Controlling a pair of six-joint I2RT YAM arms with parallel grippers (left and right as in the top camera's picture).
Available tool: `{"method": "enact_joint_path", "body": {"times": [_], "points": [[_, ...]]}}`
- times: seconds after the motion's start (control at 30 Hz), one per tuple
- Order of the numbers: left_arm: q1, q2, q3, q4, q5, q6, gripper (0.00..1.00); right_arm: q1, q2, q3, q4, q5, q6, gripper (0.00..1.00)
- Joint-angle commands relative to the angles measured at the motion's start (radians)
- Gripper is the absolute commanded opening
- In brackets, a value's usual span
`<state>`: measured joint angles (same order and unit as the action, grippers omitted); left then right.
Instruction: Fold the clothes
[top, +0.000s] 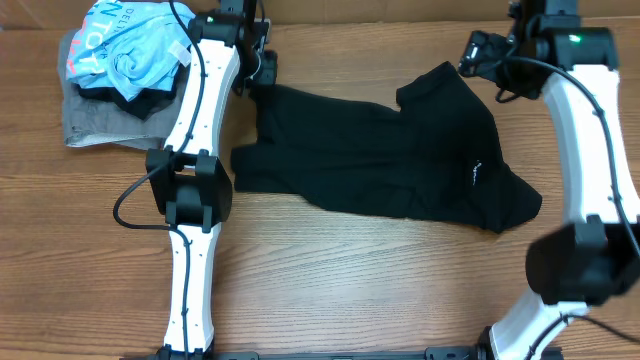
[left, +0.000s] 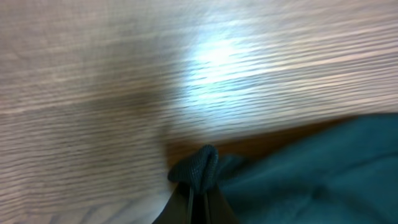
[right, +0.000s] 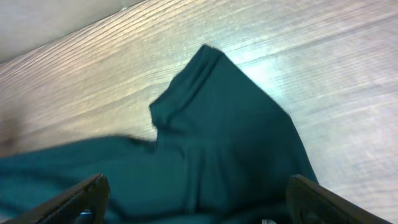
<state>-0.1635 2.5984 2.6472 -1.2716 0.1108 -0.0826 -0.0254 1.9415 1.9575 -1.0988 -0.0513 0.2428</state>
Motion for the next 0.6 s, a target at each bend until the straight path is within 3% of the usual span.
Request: {"method": "enact_joint_path", "body": {"times": [0.0,0.2,0.43,0.57], "points": [[-0.020,-0.011,0.106,-0.040,-0.018,-0.056,0.04,-0.002,0.086,0.005,0.063,0.006,0.027,0.94],[-0.040,-0.011,0.211,-0.111,-0.018,-0.076,0.04,0.000,0.224,0.005,0.259,0.005,0.186,0.88],[-0.073,-0.011,0.215,-0.119,-0.018,-0.076,0.04,0.032,0.363,0.005,0.426,0.040,0.342,0.85],[-0.093,-0.011,0.215,-0.118,-0.065,-0.075,0.04,0.062,0.413,0.005,0.492,0.139,0.345,0.82]]}}
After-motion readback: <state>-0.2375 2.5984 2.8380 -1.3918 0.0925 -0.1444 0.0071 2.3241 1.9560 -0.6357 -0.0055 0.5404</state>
